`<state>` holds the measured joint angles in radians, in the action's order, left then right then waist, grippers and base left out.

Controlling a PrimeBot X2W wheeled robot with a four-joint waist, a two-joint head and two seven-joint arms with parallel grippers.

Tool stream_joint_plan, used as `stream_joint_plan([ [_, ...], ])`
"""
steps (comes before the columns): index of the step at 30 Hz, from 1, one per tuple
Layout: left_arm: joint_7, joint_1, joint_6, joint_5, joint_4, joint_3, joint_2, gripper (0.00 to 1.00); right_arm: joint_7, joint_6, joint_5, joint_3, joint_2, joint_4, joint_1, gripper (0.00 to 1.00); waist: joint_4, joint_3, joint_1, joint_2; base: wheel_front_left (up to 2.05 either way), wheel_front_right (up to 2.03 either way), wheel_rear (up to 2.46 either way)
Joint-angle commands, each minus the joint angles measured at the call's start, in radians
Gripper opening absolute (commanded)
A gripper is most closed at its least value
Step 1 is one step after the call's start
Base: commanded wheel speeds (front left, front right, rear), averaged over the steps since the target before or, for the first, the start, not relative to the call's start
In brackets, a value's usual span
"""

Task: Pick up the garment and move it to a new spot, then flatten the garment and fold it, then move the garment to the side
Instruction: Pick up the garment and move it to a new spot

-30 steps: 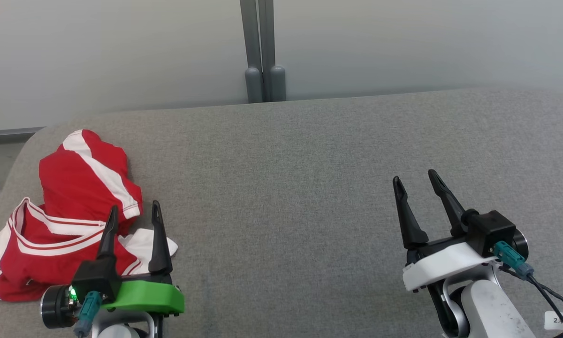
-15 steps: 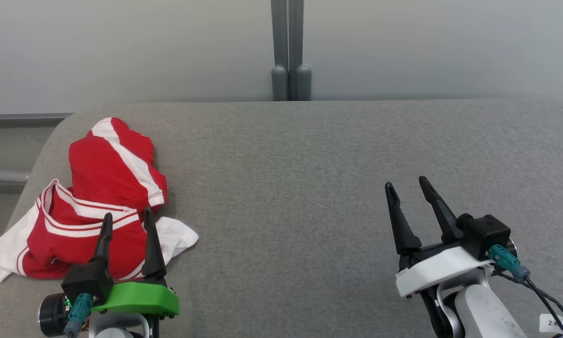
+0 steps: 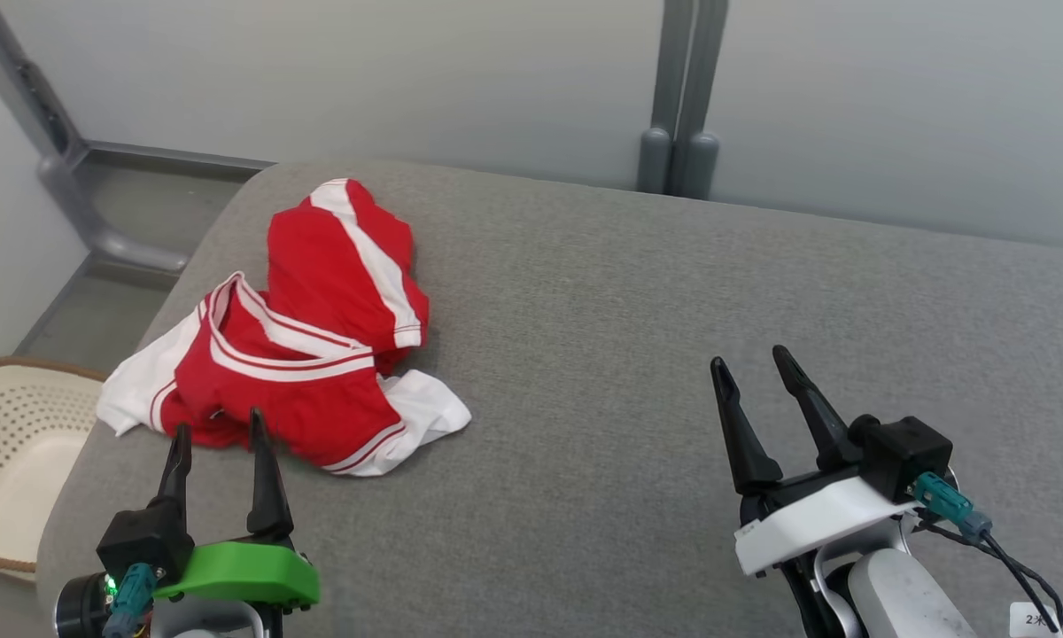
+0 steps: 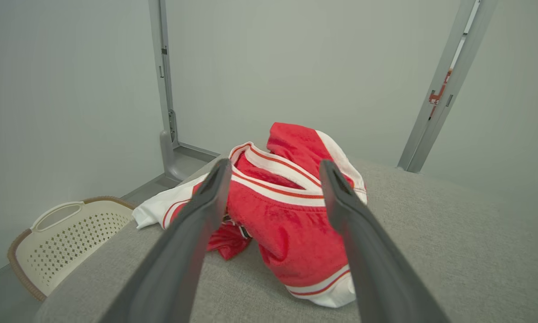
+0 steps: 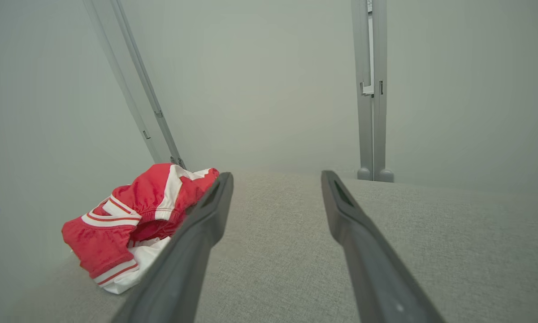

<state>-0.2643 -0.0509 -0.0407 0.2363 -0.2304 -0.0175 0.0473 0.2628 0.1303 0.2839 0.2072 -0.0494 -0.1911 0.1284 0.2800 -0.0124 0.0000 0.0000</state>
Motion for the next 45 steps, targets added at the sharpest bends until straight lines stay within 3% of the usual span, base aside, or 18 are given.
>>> stream_joint_plan([
  [1,-0.001,0.013,0.002,-0.008,-0.002,0.005,0.006,1.00,0.003,0.001,0.006,0.001,-0.002,0.007,-0.009,1.00,0.074,-0.004,0.0000,0.0000,0.00,0.00,0.00],
  [7,0.000,0.011,0.012,-0.012,-0.008,0.022,0.006,1.00,0.003,0.001,0.021,0.010,-0.002,0.012,-0.012,1.00,0.131,-0.008,0.0000,0.0000,0.00,0.00,0.00],
  [14,0.000,0.003,0.013,-0.005,-0.011,0.029,0.005,1.00,0.003,0.001,0.016,0.015,-0.003,0.009,-0.009,1.00,0.151,-0.003,0.0000,0.0000,0.00,0.00,0.00],
  [25,0.000,0.003,0.009,0.015,-0.015,0.048,0.005,1.00,0.003,0.001,0.025,0.028,-0.003,0.000,0.014,1.00,0.100,0.010,0.0000,0.0000,0.00,0.00,0.00],
  [30,0.014,-0.019,0.034,0.055,-0.062,0.056,0.010,1.00,0.003,0.001,0.026,0.032,-0.003,-0.001,0.021,1.00,0.070,0.017,0.0000,0.0000,0.00,0.00,0.00],
  [37,0.143,-0.104,0.085,0.121,-0.139,0.057,0.041,1.00,0.003,0.001,0.010,0.027,-0.003,0.003,0.041,1.00,0.023,0.052,0.0000,0.0000,0.00,0.00,0.00],
  [45,0.388,-0.218,0.142,0.259,-0.265,0.058,0.066,1.00,0.003,0.001,0.001,0.035,-0.012,0.007,0.076,1.00,-0.051,0.127,0.0000,0.0000,0.00,0.00,0.00],
])
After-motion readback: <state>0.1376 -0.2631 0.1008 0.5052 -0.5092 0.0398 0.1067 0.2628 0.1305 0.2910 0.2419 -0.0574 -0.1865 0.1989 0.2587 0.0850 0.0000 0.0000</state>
